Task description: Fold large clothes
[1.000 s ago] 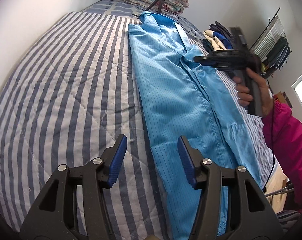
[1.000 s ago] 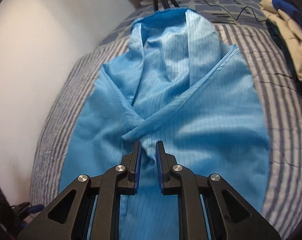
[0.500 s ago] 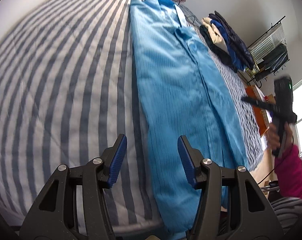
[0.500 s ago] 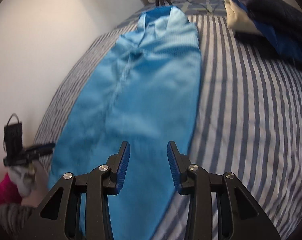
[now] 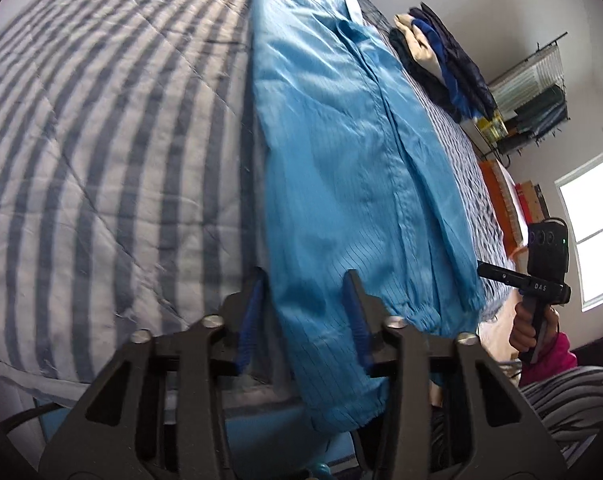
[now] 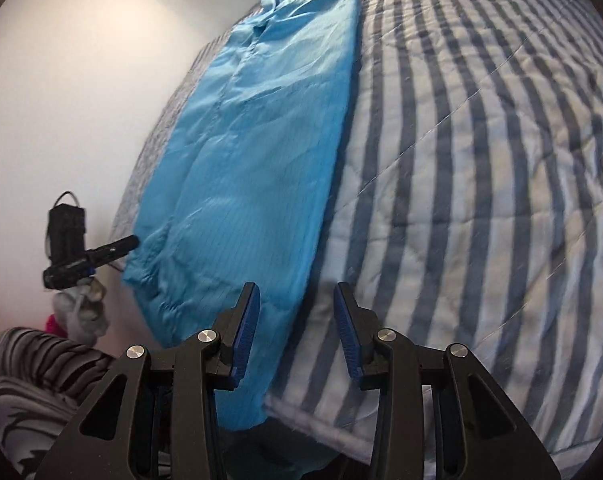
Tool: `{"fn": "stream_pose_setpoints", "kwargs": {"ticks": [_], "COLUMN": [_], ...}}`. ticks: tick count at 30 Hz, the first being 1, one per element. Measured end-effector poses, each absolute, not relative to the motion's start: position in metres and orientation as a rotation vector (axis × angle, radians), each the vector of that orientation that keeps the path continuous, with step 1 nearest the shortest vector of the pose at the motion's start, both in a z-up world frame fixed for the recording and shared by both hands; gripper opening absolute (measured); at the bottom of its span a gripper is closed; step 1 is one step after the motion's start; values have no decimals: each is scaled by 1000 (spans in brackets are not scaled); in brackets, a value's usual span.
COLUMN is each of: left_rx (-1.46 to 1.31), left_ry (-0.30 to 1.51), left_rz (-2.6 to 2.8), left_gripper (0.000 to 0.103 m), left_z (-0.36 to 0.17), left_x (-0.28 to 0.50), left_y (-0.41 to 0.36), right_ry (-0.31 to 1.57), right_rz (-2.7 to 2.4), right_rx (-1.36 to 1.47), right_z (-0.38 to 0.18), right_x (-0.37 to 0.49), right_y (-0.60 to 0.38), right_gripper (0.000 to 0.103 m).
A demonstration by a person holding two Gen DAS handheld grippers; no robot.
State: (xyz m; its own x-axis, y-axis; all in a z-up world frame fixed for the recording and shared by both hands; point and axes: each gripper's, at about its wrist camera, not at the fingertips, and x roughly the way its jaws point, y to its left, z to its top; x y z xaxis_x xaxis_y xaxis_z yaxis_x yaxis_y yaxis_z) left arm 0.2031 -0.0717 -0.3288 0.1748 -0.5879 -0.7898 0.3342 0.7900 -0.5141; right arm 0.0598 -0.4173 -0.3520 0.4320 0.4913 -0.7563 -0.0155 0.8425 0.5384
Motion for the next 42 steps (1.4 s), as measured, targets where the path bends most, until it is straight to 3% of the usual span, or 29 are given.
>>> {"fn": "stream_pose_setpoints", "kwargs": {"ticks": [1, 2, 4, 7, 17, 20, 24, 26, 28, 33, 37, 42], "left_rx": [-239, -236, -233, -230, -228, -225, -221, -224, -219, -222, -264, -284], "left_ry": [1239, 1240, 1235, 1213, 1230, 1247, 1249, 1250, 1255, 1242, 1217, 1164], "left_rz": [-671, -674, -679, -690, -705, -716, -730, -738, -744, -760, -777, -804], "left_gripper": [20, 11, 6, 2, 2, 16, 16, 16, 16, 5, 3, 2], "left_z": [-330, -331, -331, -326, -327, -329, -330, -329, -329, -324, -315, -296], "left_x": [202, 201, 199, 195, 195, 197, 191, 190, 190, 190, 192, 196], "left_y": [-74, -76, -78, -78, -71, -69, -72, -72, -74, -75, -75, -76], "right_ry": [1089, 1093, 1116, 1112, 1119, 1128, 1137, 1138, 1143, 1131, 1099, 1035], "right_rz": [348, 371, 401, 403, 436, 427, 449, 478, 496, 535, 558, 586], "right_rx": [499, 490, 483, 433, 427, 424, 462, 475, 471, 491, 504, 536], "right_z": [-352, -352, -355, -353, -354, -355, -357, -360, -361, -359, -353, -335], "right_x": [57, 56, 56, 53, 54, 54, 49, 51, 53, 60, 61, 62], "right_y": [-414, -408, -396, -382, -375, -379, -390, -388, -382, -376, -377, -382], "right_gripper": [36, 24, 6, 4, 5, 7, 8, 14, 18, 18, 7, 5]}}
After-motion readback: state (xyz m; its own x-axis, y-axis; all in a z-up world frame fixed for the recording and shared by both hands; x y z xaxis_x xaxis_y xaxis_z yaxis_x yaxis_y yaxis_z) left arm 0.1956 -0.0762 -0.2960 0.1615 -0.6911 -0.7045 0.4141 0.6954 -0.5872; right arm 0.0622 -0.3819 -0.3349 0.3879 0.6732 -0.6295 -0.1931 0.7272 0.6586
